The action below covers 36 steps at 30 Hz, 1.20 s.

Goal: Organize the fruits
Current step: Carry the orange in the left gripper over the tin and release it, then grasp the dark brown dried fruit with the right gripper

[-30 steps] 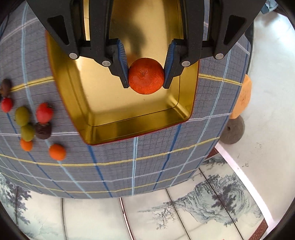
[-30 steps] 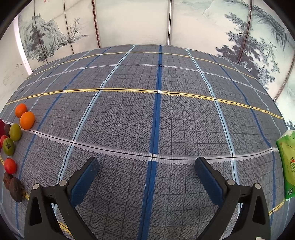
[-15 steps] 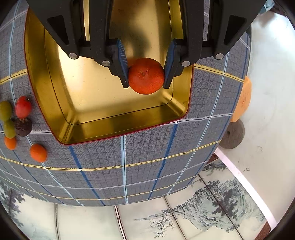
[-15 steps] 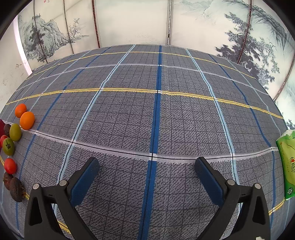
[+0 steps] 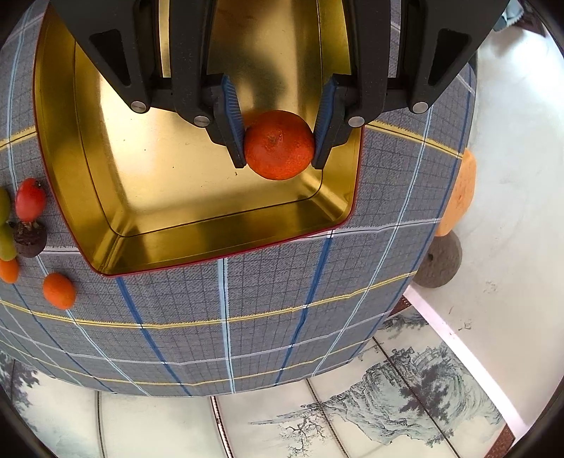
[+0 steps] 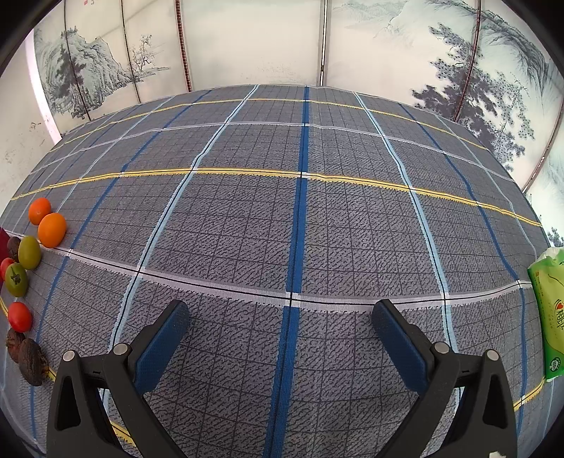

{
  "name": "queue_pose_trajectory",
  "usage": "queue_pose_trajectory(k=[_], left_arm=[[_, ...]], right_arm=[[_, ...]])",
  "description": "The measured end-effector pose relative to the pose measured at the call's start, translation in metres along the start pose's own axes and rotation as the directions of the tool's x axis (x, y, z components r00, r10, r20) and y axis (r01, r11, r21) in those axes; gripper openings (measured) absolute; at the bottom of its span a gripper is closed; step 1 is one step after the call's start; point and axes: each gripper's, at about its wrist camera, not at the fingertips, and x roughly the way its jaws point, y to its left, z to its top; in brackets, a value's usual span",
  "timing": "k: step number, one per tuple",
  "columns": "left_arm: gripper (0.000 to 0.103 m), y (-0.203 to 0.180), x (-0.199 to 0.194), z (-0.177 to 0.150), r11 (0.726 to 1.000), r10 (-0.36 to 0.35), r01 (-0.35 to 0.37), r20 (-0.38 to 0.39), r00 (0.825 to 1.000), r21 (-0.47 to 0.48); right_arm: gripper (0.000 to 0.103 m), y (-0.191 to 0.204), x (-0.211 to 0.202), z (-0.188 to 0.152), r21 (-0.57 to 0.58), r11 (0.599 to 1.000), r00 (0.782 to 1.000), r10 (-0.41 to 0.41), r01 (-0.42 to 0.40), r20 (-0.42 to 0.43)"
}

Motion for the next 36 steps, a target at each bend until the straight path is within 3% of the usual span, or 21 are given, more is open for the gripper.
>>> queue_pose_trajectory(k=[3,8,13,16,20,23,28,30,34,36], left_arm=[[0.041,0.0,-0.002,-0.003,1.0,0.003,-0.003,0.0,1.0,-0.006],[0.057,0.004,-0.022,-0.007,0.999,-0.009,0.011,0.073,0.997,-0.034],[0.057,0.0,-0.062,-0.016,0.998,-0.019,0.027,0.152,0.988,-0.053],[0.058,-0.009,-0.096,-0.032,0.997,-0.026,0.04,0.211,0.977,-0.061],[0.058,-0.03,-0.135,-0.062,0.991,-0.095,0.116,0.247,0.964,-0.071],[0.057,-0.049,-0.156,-0.083,0.986,-0.141,0.161,0.272,0.952,-0.053],[0.058,-0.078,-0.173,-0.099,0.978,-0.193,0.207,0.262,0.945,-0.026],[0.058,-0.078,-0.179,-0.103,0.975,-0.2,0.219,0.264,0.943,-0.043],[0.057,-0.071,-0.182,-0.114,0.971,-0.204,0.229,0.25,0.946,-0.072],[0.058,-0.066,-0.183,-0.12,0.969,-0.207,0.233,0.246,0.947,-0.083]], right_arm=[[0.103,0.0,-0.001,0.0,0.002,1.0,1.0,-0.001,0.001,0.0],[0.103,0.0,-0.001,0.0,0.002,1.0,1.0,-0.001,0.001,0.0],[0.103,-0.001,-0.003,-0.002,0.002,1.0,1.0,0.005,-0.005,0.001],[0.102,-0.004,-0.017,-0.007,0.011,0.997,0.995,0.071,-0.072,0.064],[0.102,0.013,-0.057,-0.019,-0.083,0.97,0.952,0.242,-0.23,0.186],[0.1,0.047,-0.087,-0.035,-0.237,0.896,0.889,0.422,-0.377,0.18],[0.07,0.113,-0.097,-0.051,-0.418,0.783,0.853,0.521,-0.461,0.037],[0.07,0.131,-0.094,-0.057,-0.47,0.766,0.865,0.502,-0.439,0.009],[0.048,0.15,-0.08,-0.06,-0.494,0.757,0.882,0.469,-0.427,-0.043],[0.045,0.153,-0.068,-0.06,-0.495,0.762,0.893,0.444,-0.418,-0.072]])
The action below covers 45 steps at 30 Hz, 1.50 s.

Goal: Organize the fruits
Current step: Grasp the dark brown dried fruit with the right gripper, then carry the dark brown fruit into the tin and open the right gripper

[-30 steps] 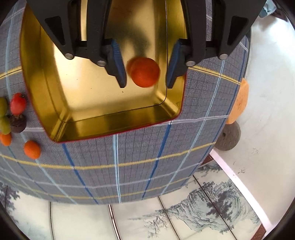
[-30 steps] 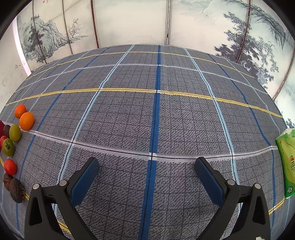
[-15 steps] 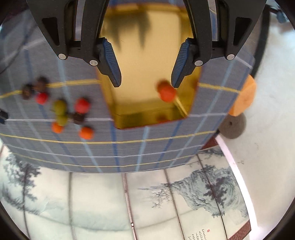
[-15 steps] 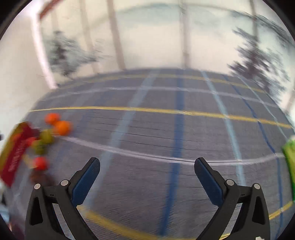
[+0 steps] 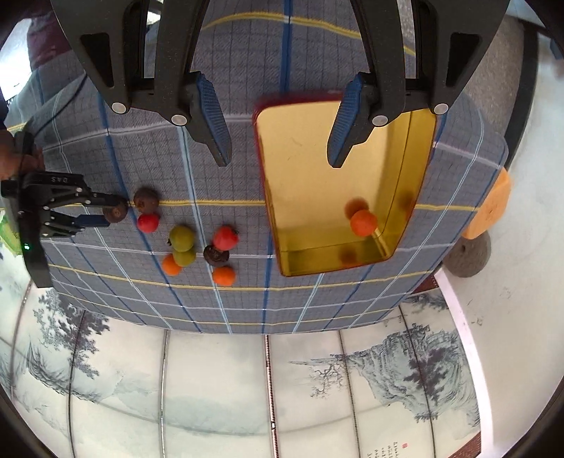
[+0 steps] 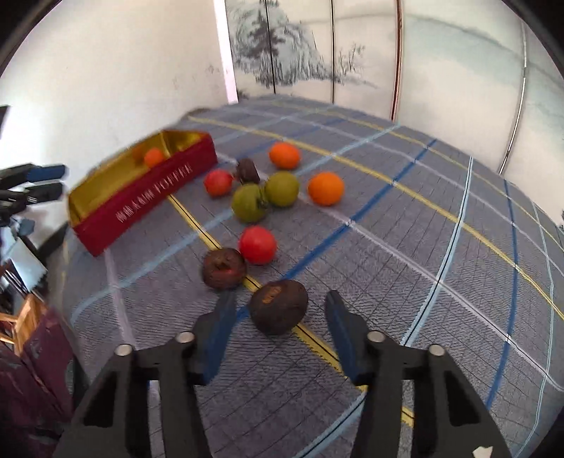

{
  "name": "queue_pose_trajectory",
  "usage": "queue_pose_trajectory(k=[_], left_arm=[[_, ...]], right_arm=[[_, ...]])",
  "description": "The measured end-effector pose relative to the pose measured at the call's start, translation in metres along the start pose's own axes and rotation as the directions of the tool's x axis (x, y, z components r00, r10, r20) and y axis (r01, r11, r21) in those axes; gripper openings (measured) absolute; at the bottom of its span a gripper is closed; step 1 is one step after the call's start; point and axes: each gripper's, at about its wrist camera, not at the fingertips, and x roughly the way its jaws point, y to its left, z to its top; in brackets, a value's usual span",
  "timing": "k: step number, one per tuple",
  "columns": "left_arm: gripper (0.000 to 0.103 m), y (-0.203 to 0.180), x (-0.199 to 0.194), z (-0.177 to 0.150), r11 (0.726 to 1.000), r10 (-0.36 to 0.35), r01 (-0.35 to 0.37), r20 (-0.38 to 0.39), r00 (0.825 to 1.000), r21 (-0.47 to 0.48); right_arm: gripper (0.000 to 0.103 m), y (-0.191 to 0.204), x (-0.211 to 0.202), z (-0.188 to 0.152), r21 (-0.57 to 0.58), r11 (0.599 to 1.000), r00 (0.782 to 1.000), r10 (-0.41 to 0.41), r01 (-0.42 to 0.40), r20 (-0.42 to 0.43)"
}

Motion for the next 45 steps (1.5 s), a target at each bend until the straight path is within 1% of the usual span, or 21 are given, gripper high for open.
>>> queue_pose_trajectory(k=[2,3,4,7,9,11,13,15,16,18,21,23,27,29,32,34,38,40,42,44,45], left_arm=[[0.057,0.004,-0.005,-0.005,1.0,0.009,-0.009,0.013,1.0,-0.02],[0.058,0.006,-0.008,-0.008,0.999,0.01,-0.009,0.021,1.0,-0.035],[0.058,0.009,-0.01,-0.012,0.999,0.01,-0.009,0.025,1.0,-0.05],[0.058,0.017,-0.012,-0.016,0.996,0.018,-0.016,0.022,1.0,-0.083],[0.058,0.022,-0.012,-0.017,0.993,0.039,-0.036,0.024,0.999,-0.11],[0.058,0.029,-0.013,-0.017,0.989,0.053,-0.049,0.03,0.998,-0.137],[0.059,0.033,-0.014,-0.016,0.986,0.059,-0.053,0.034,0.998,-0.16],[0.061,0.038,-0.016,-0.017,0.982,0.073,-0.066,0.034,0.997,-0.179],[0.062,0.041,-0.017,-0.017,0.98,0.077,-0.069,0.036,0.996,-0.185],[0.064,0.046,-0.02,-0.019,0.978,0.089,-0.08,0.038,0.995,-0.194],[0.065,0.054,-0.025,-0.023,0.974,0.096,-0.086,0.038,0.995,-0.21],[0.067,0.06,-0.028,-0.026,0.972,0.103,-0.092,0.038,0.994,-0.218],[0.07,0.069,-0.029,-0.031,0.964,0.092,-0.084,0.022,0.995,-0.251],[0.071,0.072,-0.029,-0.033,0.96,0.096,-0.087,0.02,0.995,-0.266],[0.075,0.075,-0.03,-0.037,0.951,0.102,-0.092,0.017,0.995,-0.296],[0.081,0.075,-0.03,-0.039,0.948,0.105,-0.095,0.017,0.994,-0.304],[0.082,0.068,-0.031,-0.041,0.95,0.127,-0.118,0.012,0.992,-0.289],[0.082,0.063,-0.033,-0.041,0.952,0.127,-0.119,0.011,0.992,-0.281],[0.082,0.056,-0.036,-0.041,0.956,0.128,-0.119,0.017,0.992,-0.269],[0.082,0.051,-0.04,-0.041,0.959,0.147,-0.135,0.029,0.989,-0.248],[0.082,0.049,-0.041,-0.04,0.96,0.158,-0.146,0.034,0.987,-0.237]], right_arm=[[0.043,-0.003,0.004,-0.001,0.026,0.999,1.0,0.031,-0.031,-0.006],[0.033,-0.003,0.004,-0.002,0.032,0.999,0.999,0.042,-0.042,-0.005],[0.032,-0.002,0.002,-0.002,0.034,0.998,0.999,0.046,-0.046,-0.004],[0.032,0.004,-0.003,-0.004,0.04,0.999,1.0,0.012,-0.011,-0.015],[0.032,0.011,-0.017,0.004,0.04,0.999,1.0,0.022,-0.022,0.015],[0.032,0.024,-0.035,0.021,0.01,0.999,0.997,0.049,-0.05,0.065],[0.032,0.043,-0.045,0.047,-0.03,0.995,0.989,0.101,-0.098,0.105],[0.032,0.066,-0.045,0.078,-0.073,0.984,0.977,0.17,-0.162,0.125],[0.032,0.077,-0.038,0.094,-0.095,0.976,0.97,0.208,-0.197,0.123],[0.032,0.096,-0.021,0.117,-0.121,0.963,0.962,0.253,-0.24,0.104],[0.032,0.125,0.02,0.146,-0.14,0.952,0.96,0.278,-0.27,0.041],[0.032,0.138,0.039,0.157,-0.138,0.946,0.955,0.297,-0.294,0.005],[0.032,0.161,0.078,0.172,-0.138,0.944,0.954,0.293,-0.299,-0.063],[0.032,0.17,0.095,0.175,-0.132,0.95,0.957,0.273,-0.284,-0.097],[0.033,0.181,0.115,0.179,-0.118,0.954,0.957,0.26,-0.275,-0.126],[0.033,0.185,0.123,0.182,-0.11,0.957,0.958,0.253,-0.268,-0.136],[0.033,0.189,0.134,0.19,-0.087,0.965,0.961,0.236,-0.249,-0.142],[0.034,0.189,0.136,0.193,-0.064,0.965,0.961,0.243,-0.253,-0.132],[0.035,0.19,0.138,0.197,-0.052,0.97,0.966,0.23,-0.238,-0.119],[0.036,0.188,0.134,0.198,-0.029,0.966,0.963,0.253,-0.256,-0.094],[0.041,0.186,0.129,0.2,-0.021,0.965,0.963,0.261,-0.263,-0.069]])
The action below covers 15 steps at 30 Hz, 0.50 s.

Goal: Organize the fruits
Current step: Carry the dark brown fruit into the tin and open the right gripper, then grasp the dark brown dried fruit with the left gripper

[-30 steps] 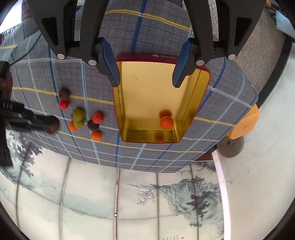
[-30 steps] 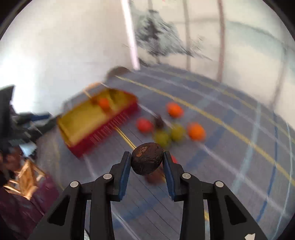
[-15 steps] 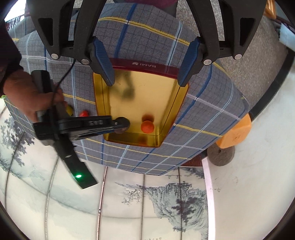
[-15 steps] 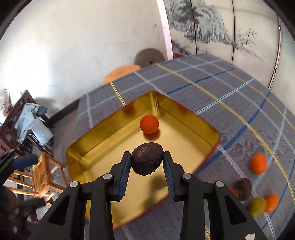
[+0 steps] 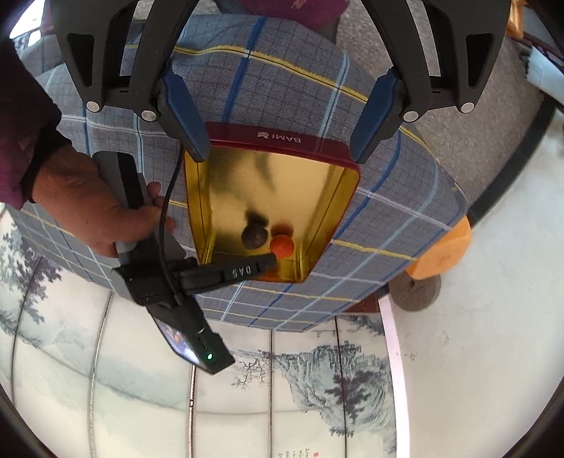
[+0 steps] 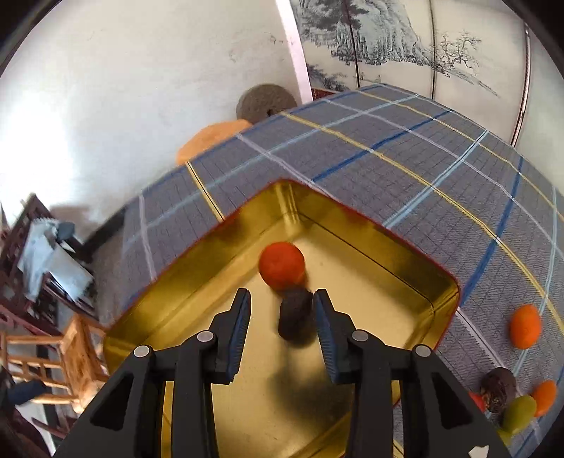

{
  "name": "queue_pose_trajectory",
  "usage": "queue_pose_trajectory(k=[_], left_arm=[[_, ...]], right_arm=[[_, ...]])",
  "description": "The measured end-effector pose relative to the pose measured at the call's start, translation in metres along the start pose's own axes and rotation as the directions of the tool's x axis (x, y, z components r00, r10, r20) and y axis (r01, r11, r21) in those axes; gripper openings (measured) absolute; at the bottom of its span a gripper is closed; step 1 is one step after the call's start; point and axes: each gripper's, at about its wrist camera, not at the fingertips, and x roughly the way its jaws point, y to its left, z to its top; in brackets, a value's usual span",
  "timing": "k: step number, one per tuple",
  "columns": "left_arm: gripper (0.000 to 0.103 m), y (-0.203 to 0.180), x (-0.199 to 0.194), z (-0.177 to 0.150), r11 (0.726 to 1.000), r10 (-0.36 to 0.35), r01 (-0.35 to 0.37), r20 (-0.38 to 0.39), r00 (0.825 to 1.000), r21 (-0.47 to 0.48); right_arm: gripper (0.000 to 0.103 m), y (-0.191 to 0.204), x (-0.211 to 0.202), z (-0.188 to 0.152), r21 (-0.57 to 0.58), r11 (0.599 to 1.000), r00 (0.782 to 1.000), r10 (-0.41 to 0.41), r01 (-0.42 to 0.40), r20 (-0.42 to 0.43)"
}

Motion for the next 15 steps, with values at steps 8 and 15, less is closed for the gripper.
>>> queue_pose_trajectory(k=[8,15], left_arm=[[0.082,-0.016,-0.007,0.0,0.998,0.023,-0.024,0.021,1.0,0.05],[0.082,-0.035,-0.006,-0.001,0.993,0.012,-0.013,0.008,1.0,0.114]], right_arm=[[0.067,-0.004,-0.068,-0.007,0.023,0.996,0.975,0.078,-0.085,0.21],[0.075,-0.026,-0.137,-0.057,0.057,0.989,0.937,0.114,-0.14,0.331]])
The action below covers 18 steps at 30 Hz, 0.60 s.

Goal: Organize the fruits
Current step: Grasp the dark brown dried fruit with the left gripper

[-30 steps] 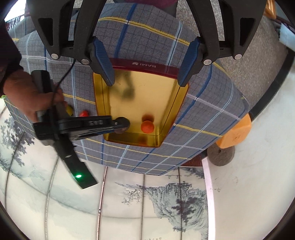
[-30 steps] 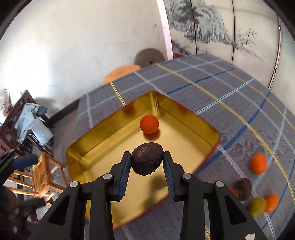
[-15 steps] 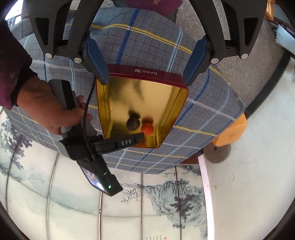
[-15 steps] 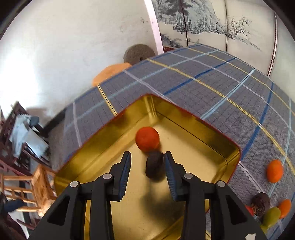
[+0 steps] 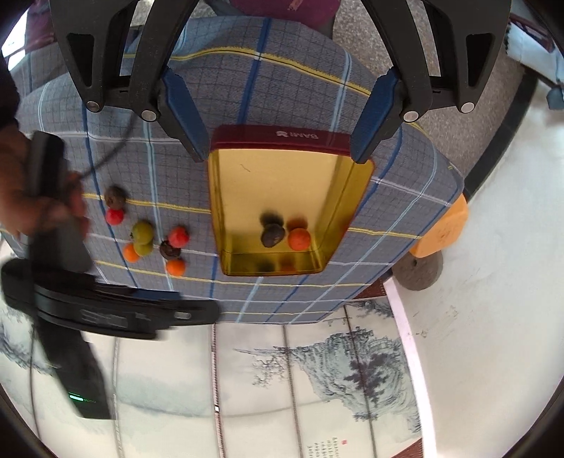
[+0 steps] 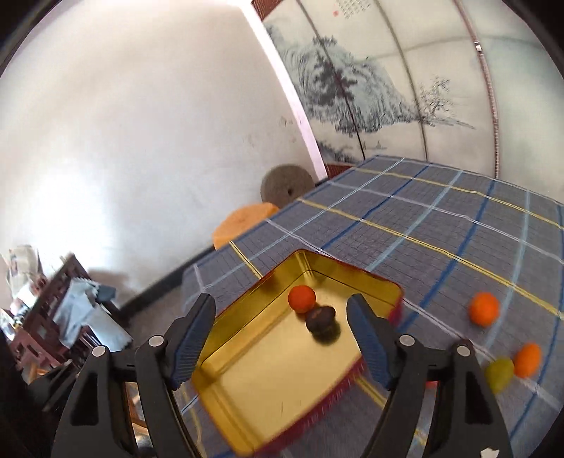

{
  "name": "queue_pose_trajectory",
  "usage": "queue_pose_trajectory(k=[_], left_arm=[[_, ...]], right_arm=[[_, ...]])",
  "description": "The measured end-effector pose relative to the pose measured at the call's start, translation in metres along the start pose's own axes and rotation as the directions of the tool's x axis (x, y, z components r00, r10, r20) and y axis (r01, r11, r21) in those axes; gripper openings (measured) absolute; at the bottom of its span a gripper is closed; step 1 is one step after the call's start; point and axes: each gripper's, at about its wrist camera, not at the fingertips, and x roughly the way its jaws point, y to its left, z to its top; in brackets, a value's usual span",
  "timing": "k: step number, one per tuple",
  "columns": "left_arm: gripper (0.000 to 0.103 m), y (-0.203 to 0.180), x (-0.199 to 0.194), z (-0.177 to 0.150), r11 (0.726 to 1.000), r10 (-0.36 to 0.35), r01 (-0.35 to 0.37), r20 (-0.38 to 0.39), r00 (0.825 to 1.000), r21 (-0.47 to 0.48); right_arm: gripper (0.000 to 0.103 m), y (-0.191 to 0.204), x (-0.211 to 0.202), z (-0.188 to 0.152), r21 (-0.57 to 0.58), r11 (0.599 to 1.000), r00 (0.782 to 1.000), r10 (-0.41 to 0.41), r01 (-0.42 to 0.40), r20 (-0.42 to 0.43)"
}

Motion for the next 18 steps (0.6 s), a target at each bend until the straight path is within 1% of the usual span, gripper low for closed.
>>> queue_pose_trajectory(k=[4,6,7,8,10,11,13,14,16,17,18], left_arm=[[0.082,-0.014,0.001,0.0,0.998,-0.032,0.033,-0.018,0.999,0.044],[0.082,-0.022,0.002,0.001,0.994,-0.076,0.078,-0.034,0.997,0.077],[0.082,-0.026,0.003,0.001,0.992,-0.089,0.093,-0.04,0.995,0.09],[0.082,-0.033,0.005,0.002,0.987,-0.114,0.119,-0.049,0.992,0.11],[0.082,-0.042,0.011,0.005,0.975,-0.172,0.183,-0.089,0.981,0.129],[0.082,-0.049,0.015,0.006,0.97,-0.191,0.205,-0.111,0.975,0.134],[0.082,-0.058,0.022,0.01,0.958,-0.228,0.247,-0.135,0.964,0.146],[0.082,-0.064,0.026,0.012,0.951,-0.245,0.267,-0.146,0.958,0.158],[0.082,-0.078,0.031,0.017,0.936,-0.263,0.29,-0.154,0.952,0.198],[0.082,-0.086,0.035,0.021,0.921,-0.291,0.322,-0.16,0.943,0.22],[0.082,-0.092,0.037,0.023,0.908,-0.317,0.35,-0.168,0.933,0.23]], right_arm=[[0.075,-0.019,-0.049,-0.028,0.013,0.999,0.999,-0.041,0.04,0.033],[0.075,-0.032,-0.075,-0.048,0.003,0.994,0.993,-0.111,0.111,0.033],[0.075,-0.04,-0.088,-0.059,-0.007,0.987,0.987,-0.161,0.161,0.026],[0.075,-0.045,-0.096,-0.067,-0.013,0.981,0.981,-0.193,0.193,0.02],[0.075,-0.065,-0.116,-0.086,-0.013,0.957,0.957,-0.29,0.29,-0.003],[0.075,-0.076,-0.125,-0.095,-0.004,0.942,0.942,-0.336,0.336,-0.017],[0.075,-0.104,-0.146,-0.115,0.035,0.902,0.902,-0.429,0.431,-0.041],[0.075,-0.118,-0.156,-0.122,0.059,0.888,0.89,-0.454,0.455,-0.044],[0.075,-0.135,-0.17,-0.135,0.097,0.865,0.87,-0.49,0.493,-0.049],[0.075,-0.145,-0.177,-0.142,0.122,0.853,0.861,-0.506,0.508,-0.052],[0.075,-0.153,-0.183,-0.147,0.144,0.847,0.859,-0.51,0.511,-0.05]])
